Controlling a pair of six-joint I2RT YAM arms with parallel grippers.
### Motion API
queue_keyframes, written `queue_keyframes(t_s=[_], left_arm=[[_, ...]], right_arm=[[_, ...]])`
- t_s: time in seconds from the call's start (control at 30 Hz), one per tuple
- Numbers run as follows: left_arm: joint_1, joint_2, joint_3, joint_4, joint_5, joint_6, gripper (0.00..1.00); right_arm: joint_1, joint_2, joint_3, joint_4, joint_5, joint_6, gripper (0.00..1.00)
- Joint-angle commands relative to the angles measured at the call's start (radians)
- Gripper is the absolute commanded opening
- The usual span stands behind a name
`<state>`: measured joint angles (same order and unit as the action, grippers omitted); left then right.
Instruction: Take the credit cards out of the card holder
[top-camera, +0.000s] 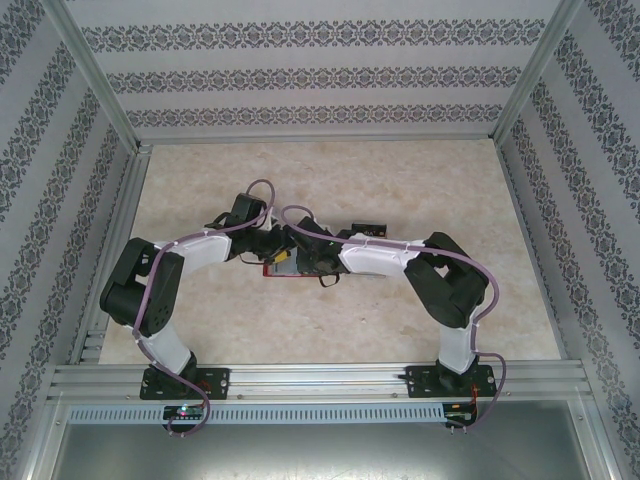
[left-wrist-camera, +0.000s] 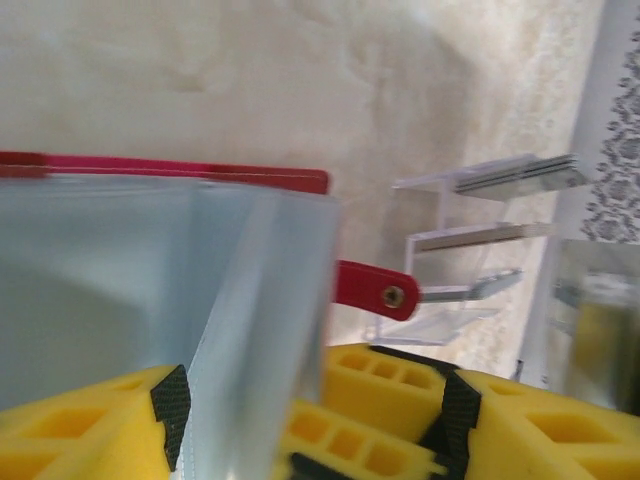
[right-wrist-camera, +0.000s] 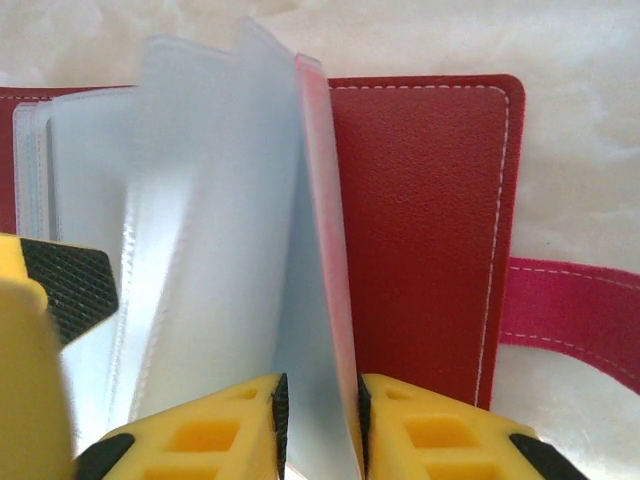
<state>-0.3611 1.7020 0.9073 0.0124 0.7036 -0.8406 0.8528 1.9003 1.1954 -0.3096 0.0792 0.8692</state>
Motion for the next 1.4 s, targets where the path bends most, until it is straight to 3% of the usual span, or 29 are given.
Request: queue_keyframes(t_s=[0.0, 0.5, 0.9, 1.37], left_arm=[[-0.013, 0.007, -0.018, 0.129, 0.070, -0.062, 0.69], [-0.005, -0.024, 0.007, 0.020, 0.008, -0.001, 0.69], [0.051, -0.098, -0.014, -0.112, -0.068, 0.059, 0.69], [0.114, -0.169, -0.058, -0.211, -0.145, 0.119, 0.70]], right_arm=[[-0.004, -0.008, -0.013, 0.011, 0.000, 0.012, 0.28], [-0.033, -0.104, -0.088, -0.019, 0.032, 0.019, 0.34], [-0.054, -0.010, -0.097, 0.048, -0.055, 0.013, 0.29], [-0.009, 0.101, 0.032, 0.038, -0.122, -0.017, 0.25]])
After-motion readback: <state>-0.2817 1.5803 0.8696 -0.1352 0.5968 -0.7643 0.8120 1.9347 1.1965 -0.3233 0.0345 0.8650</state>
